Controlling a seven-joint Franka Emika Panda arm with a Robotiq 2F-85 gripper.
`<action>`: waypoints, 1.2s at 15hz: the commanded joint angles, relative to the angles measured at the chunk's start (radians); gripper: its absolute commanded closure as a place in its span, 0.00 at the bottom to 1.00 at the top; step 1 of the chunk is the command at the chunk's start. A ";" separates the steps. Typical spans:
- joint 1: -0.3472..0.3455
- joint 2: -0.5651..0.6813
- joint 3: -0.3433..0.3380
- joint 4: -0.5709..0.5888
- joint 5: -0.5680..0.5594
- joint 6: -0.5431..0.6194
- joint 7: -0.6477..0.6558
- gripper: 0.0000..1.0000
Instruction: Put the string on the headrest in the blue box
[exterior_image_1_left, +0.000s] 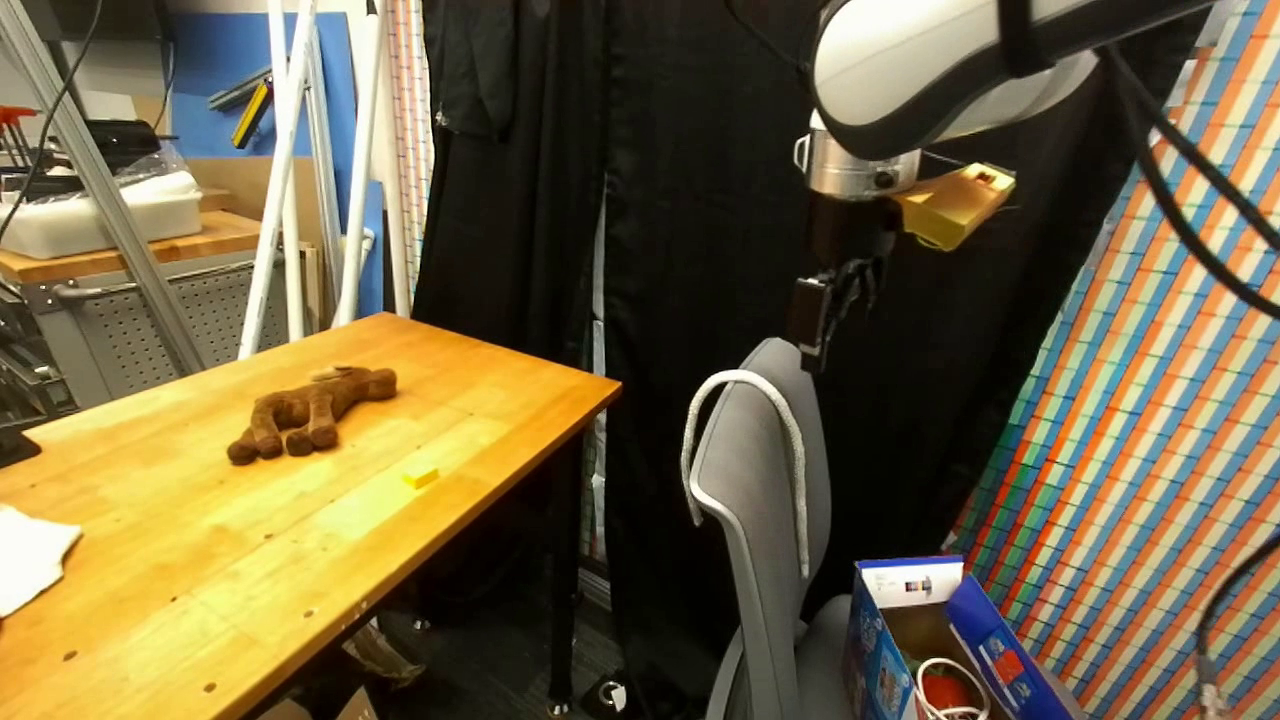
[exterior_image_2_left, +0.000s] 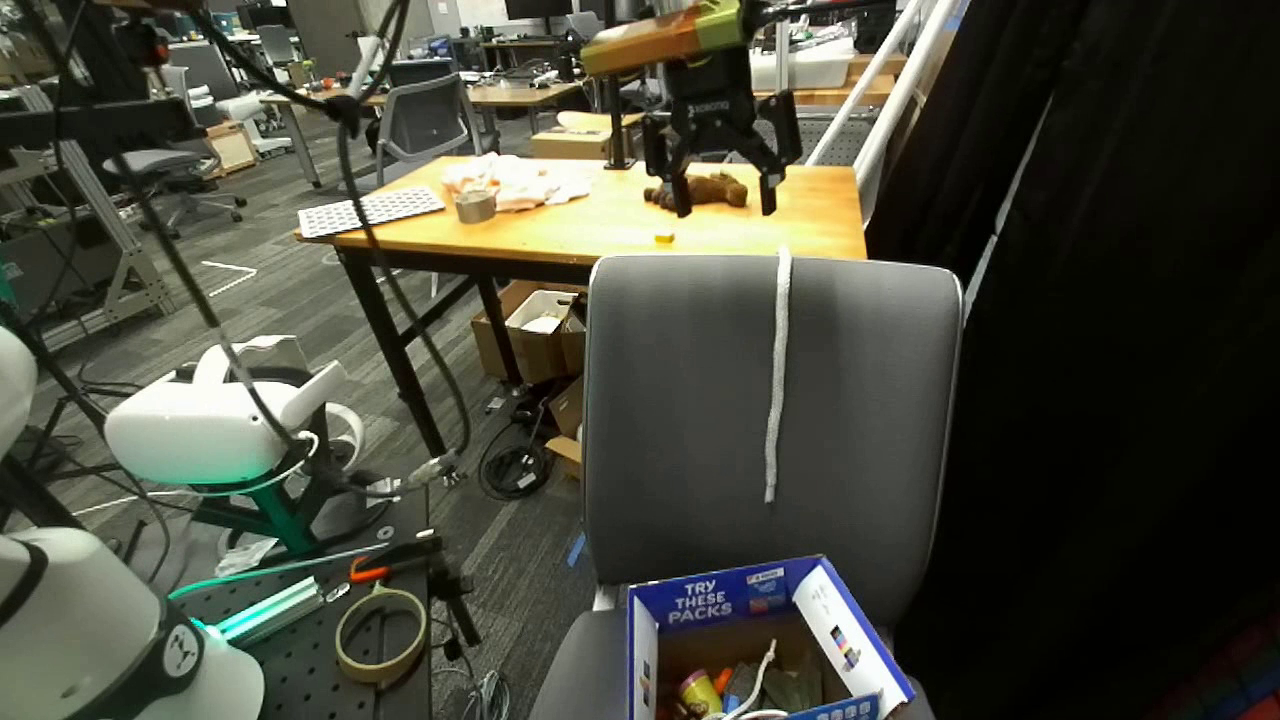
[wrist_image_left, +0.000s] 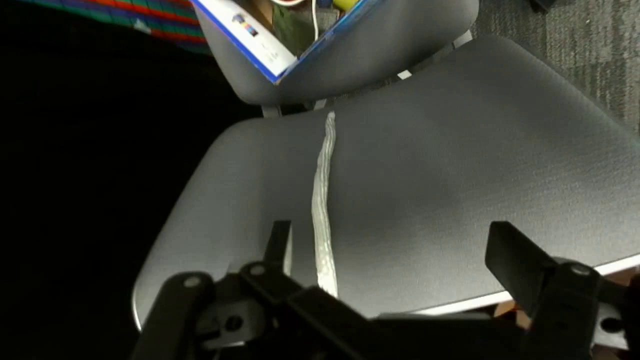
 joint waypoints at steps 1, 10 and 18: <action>0.011 0.183 0.013 0.207 0.015 0.028 -0.166 0.00; 0.007 0.430 0.021 0.352 0.024 0.014 -0.321 0.25; -0.005 0.421 0.025 0.366 0.041 0.022 -0.404 0.79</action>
